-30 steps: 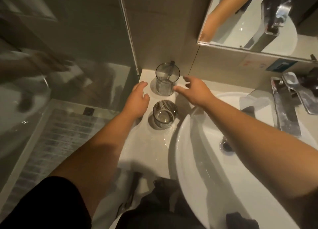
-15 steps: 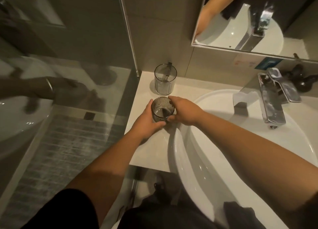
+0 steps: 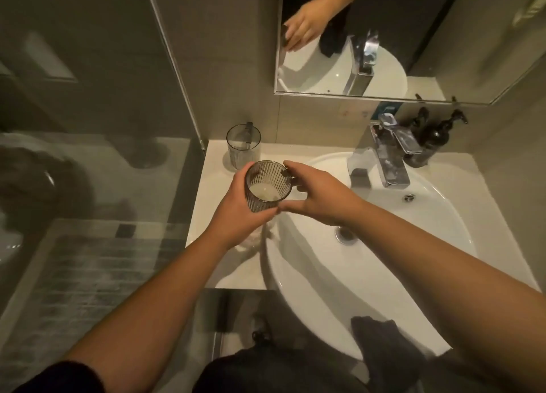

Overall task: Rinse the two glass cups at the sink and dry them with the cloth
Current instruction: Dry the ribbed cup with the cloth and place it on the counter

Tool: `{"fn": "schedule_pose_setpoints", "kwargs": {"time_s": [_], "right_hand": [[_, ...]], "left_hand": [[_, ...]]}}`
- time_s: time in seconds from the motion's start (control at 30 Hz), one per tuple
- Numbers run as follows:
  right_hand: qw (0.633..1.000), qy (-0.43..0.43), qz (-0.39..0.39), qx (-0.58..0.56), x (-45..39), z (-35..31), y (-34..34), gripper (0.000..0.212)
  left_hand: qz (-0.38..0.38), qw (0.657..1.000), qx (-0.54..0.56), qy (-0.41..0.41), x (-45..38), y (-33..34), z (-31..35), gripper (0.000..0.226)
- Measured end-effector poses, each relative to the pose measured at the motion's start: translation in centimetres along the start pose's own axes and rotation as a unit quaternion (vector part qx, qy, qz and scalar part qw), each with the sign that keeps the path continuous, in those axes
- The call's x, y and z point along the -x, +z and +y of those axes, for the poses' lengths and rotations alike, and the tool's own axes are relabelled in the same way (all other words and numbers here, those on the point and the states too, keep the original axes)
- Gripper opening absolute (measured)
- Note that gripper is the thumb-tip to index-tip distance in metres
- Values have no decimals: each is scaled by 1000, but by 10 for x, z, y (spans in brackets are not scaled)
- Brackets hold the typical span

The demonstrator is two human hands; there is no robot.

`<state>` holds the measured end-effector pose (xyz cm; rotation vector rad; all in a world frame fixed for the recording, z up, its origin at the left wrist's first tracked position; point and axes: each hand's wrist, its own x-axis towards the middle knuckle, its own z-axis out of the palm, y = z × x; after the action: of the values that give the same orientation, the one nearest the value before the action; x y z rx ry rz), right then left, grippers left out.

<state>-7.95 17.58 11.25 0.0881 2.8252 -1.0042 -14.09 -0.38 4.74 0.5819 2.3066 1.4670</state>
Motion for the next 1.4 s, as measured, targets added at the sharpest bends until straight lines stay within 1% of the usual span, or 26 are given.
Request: {"fn": "schedule_pose_setpoints", "kwargs": {"time_s": [0.07,0.13,0.17,0.23,0.33,0.4,0.47,0.53,0.6,0.63,0.7,0.8,0.87,0.9,0.97,1.0,1.03,1.07,1.13,1.17,1.2,1.23,1.27,1.3,1.37,1.4], "right_hand": [[999,27,14,10,37,11,-12,81],[995,41,29,81,87,28,-18,72],[992,40,27,120,114,36,-17,68],[985,37,-14,170,171,50,-6,65],[974,7,-82,210,241,64,29,73],[957,-21,-85,275,270,74,55,82],[938,-18,-85,336,284,80,75,95],[931,-18,-96,353,287,93,91,104],[933,-10,-95,347,287,104,102,105],[935,-11,-89,343,286,109,106,101],[942,-25,-70,327,286,114,112,85],[956,-49,-19,288,281,119,114,63],[971,-35,-21,238,273,116,103,40],[981,-18,-30,192,270,113,94,33],[994,48,-55,85,266,109,71,31],[993,89,-68,21,264,105,56,29],[990,120,-63,-47,262,100,40,25],[981,147,-42,-119,259,95,24,21],[947,171,25,-271,252,78,-5,24],[927,166,55,-332,248,69,-17,25],[918,146,74,-362,243,60,-26,29],[921,120,78,-362,237,51,-34,32],[933,94,75,-338,232,41,-39,33],[952,72,70,-290,226,31,-43,33],[989,7,57,-133,212,13,-43,35],[998,-30,37,-47,204,7,-40,33]], "left_hand": [[-5,1000,-3,5,8,10,10,96],[-11,1000,-8,8,17,21,16,96],[-13,1000,-10,9,23,27,18,96],[-15,1000,-11,12,37,41,22,96],[-9,1000,-16,12,61,63,26,94],[-9,1000,-26,7,79,79,26,96],[-10,999,-35,7,98,93,28,97],[-10,999,-44,3,115,105,31,95],[-4,999,-52,-3,128,114,33,93],[-2,998,-56,-5,134,117,34,92],[1,998,-66,-7,142,120,36,94],[0,997,-75,-10,152,122,36,96],[-4,997,-81,-9,157,121,37,96],[-8,996,-85,-9,158,119,37,96],[-21,996,-92,-8,161,115,37,97],[-28,995,-94,-8,161,112,36,97],[-35,995,-96,-9,162,110,36,98],[-41,994,-97,-12,161,108,35,98],[-51,994,-94,-12,158,104,35,99],[-56,994,-93,-7,155,102,36,98],[-64,994,-91,-1,152,100,37,98],[-72,993,-90,6,149,98,39,97],[-82,993,-88,13,145,96,42,97],[-94,992,-85,21,141,94,46,96],[-126,989,-73,38,131,91,54,97],[-141,987,-67,47,126,88,58,98]]}}
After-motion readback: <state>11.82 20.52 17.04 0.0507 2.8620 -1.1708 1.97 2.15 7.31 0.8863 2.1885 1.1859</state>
